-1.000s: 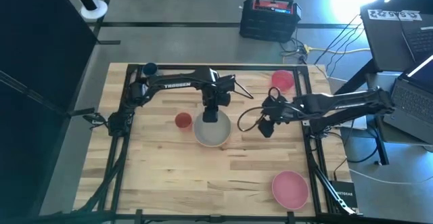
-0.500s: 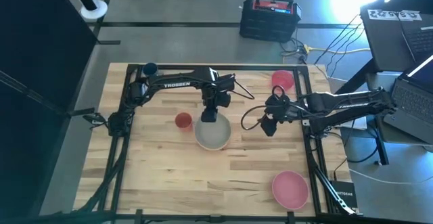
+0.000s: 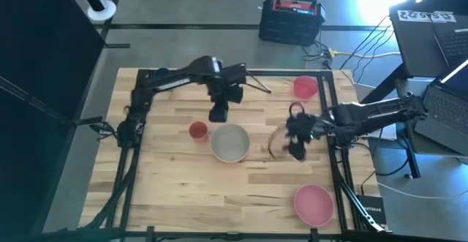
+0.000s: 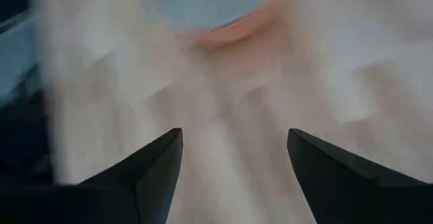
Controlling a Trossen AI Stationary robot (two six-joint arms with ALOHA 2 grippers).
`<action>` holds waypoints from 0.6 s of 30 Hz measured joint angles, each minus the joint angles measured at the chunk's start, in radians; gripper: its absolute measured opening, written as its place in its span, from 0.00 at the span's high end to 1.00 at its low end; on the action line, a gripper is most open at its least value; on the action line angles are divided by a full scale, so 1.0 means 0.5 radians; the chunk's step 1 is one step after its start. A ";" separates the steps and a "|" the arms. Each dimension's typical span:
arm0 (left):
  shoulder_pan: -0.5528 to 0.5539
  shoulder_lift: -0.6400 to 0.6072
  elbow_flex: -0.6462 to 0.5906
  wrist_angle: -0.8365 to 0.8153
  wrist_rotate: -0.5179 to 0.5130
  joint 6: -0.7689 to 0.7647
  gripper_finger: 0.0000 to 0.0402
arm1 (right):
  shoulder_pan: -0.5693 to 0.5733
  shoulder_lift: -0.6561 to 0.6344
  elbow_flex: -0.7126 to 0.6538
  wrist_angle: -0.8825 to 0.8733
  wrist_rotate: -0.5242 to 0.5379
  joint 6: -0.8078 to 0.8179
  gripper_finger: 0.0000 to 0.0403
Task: Nest bowls inside each other
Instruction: Stack the pink bowl on top of the gray bowl
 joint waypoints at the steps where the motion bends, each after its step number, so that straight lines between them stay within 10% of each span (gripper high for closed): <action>1: -0.039 -0.060 -0.026 0.001 -0.015 -0.032 0.64 | 0.088 0.012 0.000 -0.032 -0.014 0.035 0.37; 18: -0.385 -0.718 -0.486 0.002 -0.195 -0.491 0.64 | 1.211 0.286 0.000 -0.324 -0.159 0.650 0.37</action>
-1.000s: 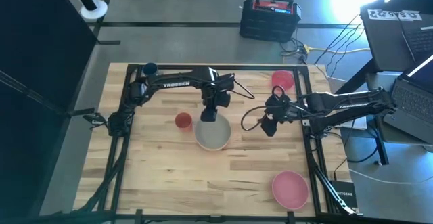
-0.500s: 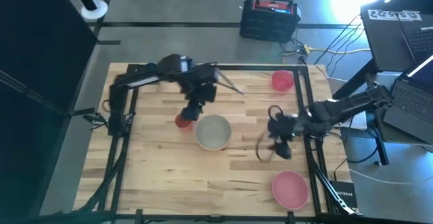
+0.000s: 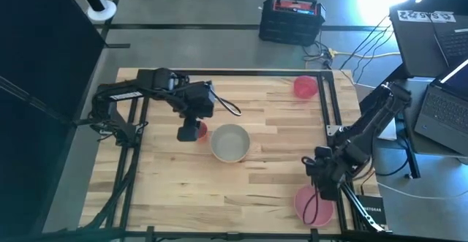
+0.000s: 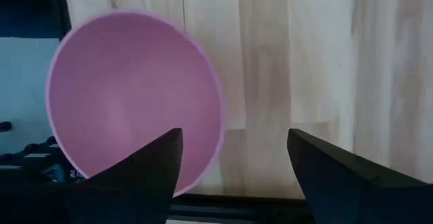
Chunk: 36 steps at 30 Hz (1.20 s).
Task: Nest bowls inside each other
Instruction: Stack the pink bowl on top of the gray bowl
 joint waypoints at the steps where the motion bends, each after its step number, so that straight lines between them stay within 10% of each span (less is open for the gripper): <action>1: 0.004 -0.008 -0.015 -0.001 -0.001 0.000 0.64 | 0.011 0.015 0.000 0.001 0.002 0.021 0.37; 10: 0.010 -0.019 -0.028 0.015 -0.001 -0.017 0.64 | 0.055 0.149 -0.147 0.280 -0.052 0.127 0.39; 22: 0.008 -0.019 -0.028 0.009 -0.001 -0.023 0.64 | 0.050 0.225 -0.452 0.704 -0.270 0.324 0.70; 26: 0.008 -0.019 -0.028 0.005 -0.001 -0.023 0.64 | 0.023 0.230 -0.459 0.843 -0.300 0.356 0.96; 36: 0.003 -0.024 -0.027 -0.001 -0.001 -0.055 0.64 | -0.531 0.194 0.020 0.458 -0.180 -0.128 1.00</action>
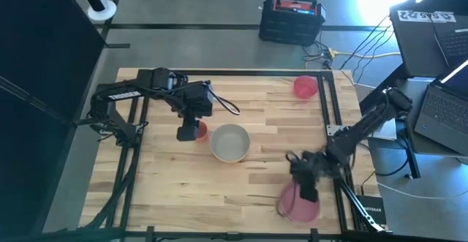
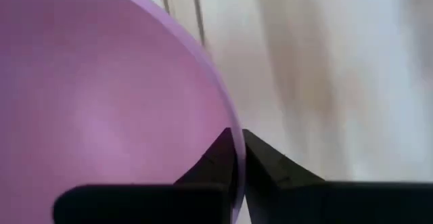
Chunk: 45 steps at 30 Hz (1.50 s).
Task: Nest bowls inside each other
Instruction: Stack the pink bowl on top of the gray bowl
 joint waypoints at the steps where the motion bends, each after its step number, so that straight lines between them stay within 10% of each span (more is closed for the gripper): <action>1: -0.004 -0.004 0.000 0.000 0.000 -0.007 0.64 | -0.101 0.000 0.082 -0.077 0.025 -0.109 1.00; 17: 0.028 -0.350 0.002 -0.001 -0.017 -0.081 0.64 | -1.609 0.831 1.226 -0.322 -0.306 -1.297 1.00; 28: 0.037 -0.481 0.002 0.000 -0.031 -0.174 0.64 | -1.602 1.538 1.791 -0.531 -0.343 -1.467 1.00; 45: 0.037 -0.503 0.002 0.000 -0.060 -0.161 0.64 | -1.600 1.702 1.789 -0.451 -0.477 -1.555 0.83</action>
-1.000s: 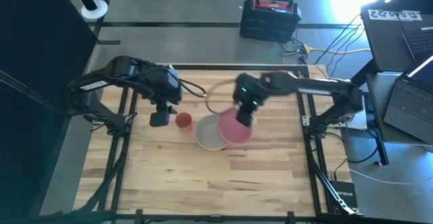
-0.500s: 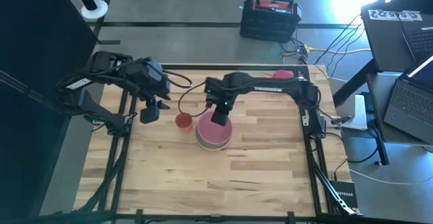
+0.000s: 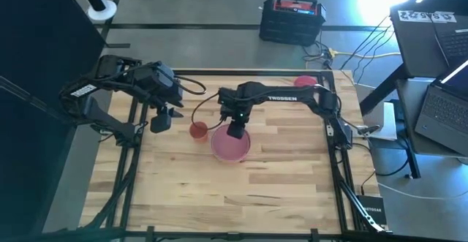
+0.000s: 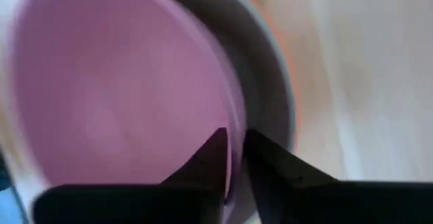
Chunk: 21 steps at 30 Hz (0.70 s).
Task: Nest bowls inside each other
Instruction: Stack the pink bowl on top of the gray bowl, then stack the red bowl on top of the pink bowl
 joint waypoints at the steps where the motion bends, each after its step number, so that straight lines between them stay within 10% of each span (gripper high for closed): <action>1: 0.000 0.000 0.000 0.000 -0.003 0.001 0.64 | 0.000 0.004 0.001 0.007 -0.011 -0.004 0.81; 10: 0.000 0.000 0.000 0.000 -0.007 0.010 0.64 | -0.002 -0.012 0.231 -0.332 0.109 -0.170 0.48; 16: 0.000 0.000 0.000 0.000 -0.007 0.015 0.64 | -0.085 -0.080 0.158 -0.703 0.898 -0.271 0.40; 21: 0.002 -0.009 0.000 0.000 -0.008 0.022 0.64 | -0.359 -0.282 -0.239 -0.621 1.029 -0.167 0.40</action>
